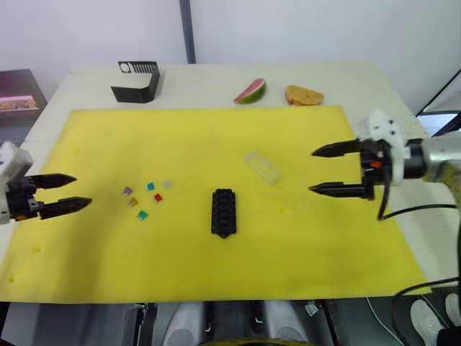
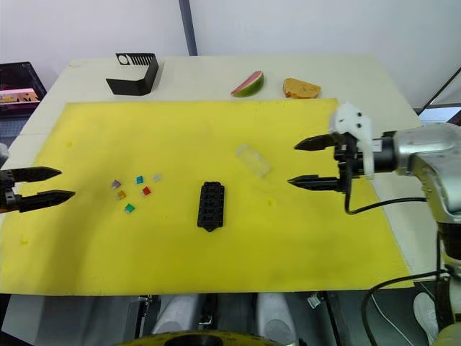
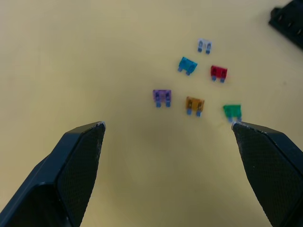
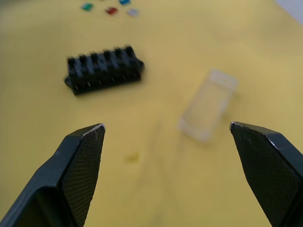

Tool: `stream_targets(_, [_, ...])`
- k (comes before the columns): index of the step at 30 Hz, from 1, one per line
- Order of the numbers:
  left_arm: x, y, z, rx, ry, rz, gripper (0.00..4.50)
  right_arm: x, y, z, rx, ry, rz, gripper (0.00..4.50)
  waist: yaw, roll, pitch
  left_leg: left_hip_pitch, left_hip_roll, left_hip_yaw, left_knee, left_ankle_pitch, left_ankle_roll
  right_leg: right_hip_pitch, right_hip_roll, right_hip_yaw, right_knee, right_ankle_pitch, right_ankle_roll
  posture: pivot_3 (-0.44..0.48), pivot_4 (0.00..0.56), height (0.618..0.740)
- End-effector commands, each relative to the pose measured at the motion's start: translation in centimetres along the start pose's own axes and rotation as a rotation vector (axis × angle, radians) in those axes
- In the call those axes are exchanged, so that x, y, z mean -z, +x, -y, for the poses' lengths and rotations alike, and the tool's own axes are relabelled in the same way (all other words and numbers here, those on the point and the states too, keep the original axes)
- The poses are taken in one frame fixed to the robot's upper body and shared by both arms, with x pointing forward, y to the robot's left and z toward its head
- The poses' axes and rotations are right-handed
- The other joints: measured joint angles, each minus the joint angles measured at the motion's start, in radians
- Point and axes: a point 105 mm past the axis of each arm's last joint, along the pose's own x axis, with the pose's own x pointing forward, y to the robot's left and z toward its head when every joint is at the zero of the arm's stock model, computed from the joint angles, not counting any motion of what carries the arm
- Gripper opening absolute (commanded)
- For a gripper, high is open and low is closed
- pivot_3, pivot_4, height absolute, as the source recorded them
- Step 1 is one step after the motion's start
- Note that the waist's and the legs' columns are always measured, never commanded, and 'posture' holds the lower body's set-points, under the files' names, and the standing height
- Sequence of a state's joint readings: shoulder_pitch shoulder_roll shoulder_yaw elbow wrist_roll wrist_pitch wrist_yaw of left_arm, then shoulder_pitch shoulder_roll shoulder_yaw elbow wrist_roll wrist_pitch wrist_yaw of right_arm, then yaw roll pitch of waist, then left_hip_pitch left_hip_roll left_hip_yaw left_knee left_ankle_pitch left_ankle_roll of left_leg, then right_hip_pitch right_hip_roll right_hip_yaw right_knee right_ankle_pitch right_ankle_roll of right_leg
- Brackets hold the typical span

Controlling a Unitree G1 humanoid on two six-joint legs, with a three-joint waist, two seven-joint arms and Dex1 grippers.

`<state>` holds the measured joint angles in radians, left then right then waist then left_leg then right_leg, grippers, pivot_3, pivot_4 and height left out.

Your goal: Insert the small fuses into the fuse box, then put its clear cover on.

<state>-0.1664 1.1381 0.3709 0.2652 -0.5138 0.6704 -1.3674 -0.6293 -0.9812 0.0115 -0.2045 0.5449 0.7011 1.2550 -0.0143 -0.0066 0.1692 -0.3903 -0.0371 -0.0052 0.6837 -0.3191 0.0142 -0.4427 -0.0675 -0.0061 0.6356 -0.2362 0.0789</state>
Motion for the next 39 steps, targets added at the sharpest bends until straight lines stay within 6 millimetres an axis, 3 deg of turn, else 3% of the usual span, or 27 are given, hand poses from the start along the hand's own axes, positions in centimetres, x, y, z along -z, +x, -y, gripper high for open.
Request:
stream_targets(1, [0.7,1.1,0.2,0.070,-0.184,-0.017,4.50,-3.4,2.4,-0.8,-0.057,-0.106,0.058,4.44,0.000,0.000,0.000,-0.001,0.000,0.000,0.000,0.000,0.000,-0.001,0.000,0.000,0.000,0.000,0.000,0.000,0.150,0.740])
stream_targets(6, [0.3,2.6,-1.0,0.084,-0.432,0.002,4.50,-5.6,6.0,-1.2,-0.101,-0.181,0.096,4.44,0.006,-0.003,-0.001,-0.001,0.000,0.000,0.001,0.001,-0.001,-0.002,0.001,0.000,0.005,0.000,0.000,0.000,0.150,0.740])
stream_targets(12, [-0.9,3.3,-1.4,0.126,-0.604,0.050,4.50,-6.4,7.4,-1.7,-0.127,-0.207,0.116,4.44,0.002,-0.003,-0.001,-0.002,-0.002,0.000,0.006,0.001,-0.001,-0.002,0.001,0.000,0.011,0.000,0.000,0.000,0.150,0.740])
stream_targets(16, [-0.6,3.8,-1.3,0.141,-0.655,0.038,2.71,-5.9,7.5,-2.0,-0.134,-0.205,0.110,4.50,0.000,-0.003,-0.001,-0.002,-0.002,0.000,0.007,0.001,-0.002,-0.002,0.002,0.000,0.012,0.000,0.001,0.000,0.150,0.740])
stream_targets(24, [-0.3,5.8,-0.9,0.164,-0.653,0.007,2.71,-5.5,7.1,-2.4,-0.131,-0.190,0.103,4.50,0.003,-0.003,-0.001,-0.002,-0.001,0.000,0.009,0.001,-0.001,-0.002,0.001,0.000,0.012,0.000,0.001,0.000,0.150,0.740])
stream_targets(39, [0.3,6.1,-1.9,0.118,-0.673,0.011,2.71,-5.5,6.8,-2.7,-0.115,-0.177,0.103,4.50,0.003,-0.004,-0.001,-0.002,-0.001,0.000,0.010,0.000,0.000,-0.002,0.000,0.000,0.011,0.000,0.000,0.000,0.150,0.740])
